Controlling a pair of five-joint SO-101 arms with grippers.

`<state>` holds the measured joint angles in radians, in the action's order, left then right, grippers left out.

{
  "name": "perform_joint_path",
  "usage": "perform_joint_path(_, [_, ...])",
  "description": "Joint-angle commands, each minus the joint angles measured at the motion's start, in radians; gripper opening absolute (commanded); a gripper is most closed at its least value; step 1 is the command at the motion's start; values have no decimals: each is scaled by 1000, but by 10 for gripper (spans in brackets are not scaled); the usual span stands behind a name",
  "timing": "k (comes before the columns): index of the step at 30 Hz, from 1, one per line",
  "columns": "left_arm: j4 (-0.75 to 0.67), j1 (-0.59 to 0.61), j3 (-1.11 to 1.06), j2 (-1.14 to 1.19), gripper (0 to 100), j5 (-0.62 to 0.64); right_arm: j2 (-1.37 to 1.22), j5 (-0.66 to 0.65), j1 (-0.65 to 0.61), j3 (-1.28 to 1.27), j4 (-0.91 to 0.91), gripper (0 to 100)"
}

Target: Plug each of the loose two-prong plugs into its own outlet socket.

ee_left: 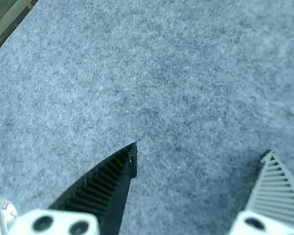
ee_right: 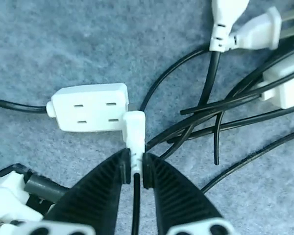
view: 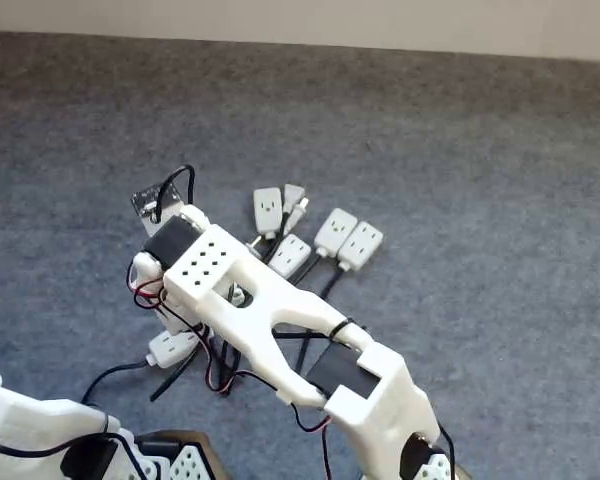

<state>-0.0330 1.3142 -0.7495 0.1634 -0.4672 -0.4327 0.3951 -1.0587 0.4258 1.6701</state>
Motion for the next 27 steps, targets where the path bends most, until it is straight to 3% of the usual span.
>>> perform_joint_path(1, [-20, 15, 24, 5, 348, 6, 99, -14, 28, 122, 65, 5])
perform_joint_path(18, [-20, 31, 28, 5, 348, 6, -61, -12, 24, 148, 53, 5])
perform_joint_path(27, [-20, 31, 28, 5, 348, 6, -19, -14, 25, 173, 77, 5])
